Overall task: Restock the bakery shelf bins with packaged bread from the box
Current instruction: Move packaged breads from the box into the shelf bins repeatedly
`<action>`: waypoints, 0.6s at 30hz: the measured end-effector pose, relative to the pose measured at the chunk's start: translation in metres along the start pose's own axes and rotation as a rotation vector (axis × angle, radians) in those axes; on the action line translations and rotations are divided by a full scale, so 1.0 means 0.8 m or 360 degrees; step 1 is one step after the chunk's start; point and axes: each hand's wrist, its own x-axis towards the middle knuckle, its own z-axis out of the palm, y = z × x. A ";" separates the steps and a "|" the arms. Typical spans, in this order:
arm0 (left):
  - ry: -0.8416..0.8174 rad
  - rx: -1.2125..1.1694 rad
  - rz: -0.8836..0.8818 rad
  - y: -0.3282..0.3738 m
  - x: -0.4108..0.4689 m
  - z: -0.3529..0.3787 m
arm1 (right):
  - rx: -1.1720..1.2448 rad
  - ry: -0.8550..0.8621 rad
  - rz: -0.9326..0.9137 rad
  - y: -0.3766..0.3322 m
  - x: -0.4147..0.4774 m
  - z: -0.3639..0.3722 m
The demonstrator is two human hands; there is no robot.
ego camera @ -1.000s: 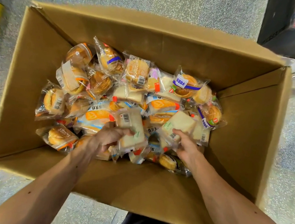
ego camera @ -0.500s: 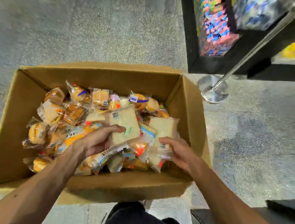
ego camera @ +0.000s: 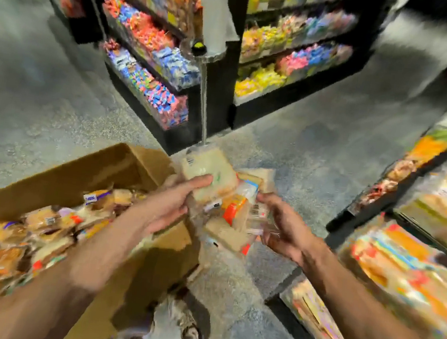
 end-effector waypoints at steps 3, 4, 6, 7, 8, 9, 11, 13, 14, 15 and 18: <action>-0.0117 0.0207 0.0056 -0.009 -0.021 0.106 | 0.0170 0.0156 -0.0231 -0.006 -0.108 -0.049; -0.0142 0.0270 0.0088 -0.013 -0.028 0.141 | 0.0194 0.0213 -0.0304 -0.007 -0.144 -0.063; -0.0243 0.0389 0.0156 -0.021 -0.045 0.210 | 0.0218 0.0311 -0.0449 -0.007 -0.211 -0.088; -0.0320 0.0442 0.0167 -0.027 -0.054 0.243 | 0.0227 0.0344 -0.0511 -0.007 -0.240 -0.098; -0.0387 0.0490 0.0177 -0.031 -0.067 0.276 | 0.0255 0.0365 -0.0580 -0.008 -0.268 -0.105; -0.0468 0.0540 0.0193 -0.036 -0.078 0.306 | 0.0310 0.0381 -0.0632 -0.006 -0.294 -0.113; -0.0574 0.0640 0.0253 -0.047 -0.097 0.358 | 0.0422 0.0457 -0.0724 -0.001 -0.334 -0.132; -0.0652 0.0695 0.0273 -0.057 -0.105 0.394 | 0.0458 0.0566 -0.0781 0.007 -0.364 -0.153; -0.0686 0.0703 0.0245 -0.060 -0.109 0.408 | 0.0483 0.0643 -0.0796 0.011 -0.375 -0.164; -0.0741 0.0690 0.0198 -0.064 -0.108 0.425 | 0.0536 0.0721 -0.0823 0.015 -0.386 -0.178; -0.0800 0.0609 0.0067 -0.073 -0.101 0.452 | 0.0666 0.0840 -0.0852 0.023 -0.401 -0.203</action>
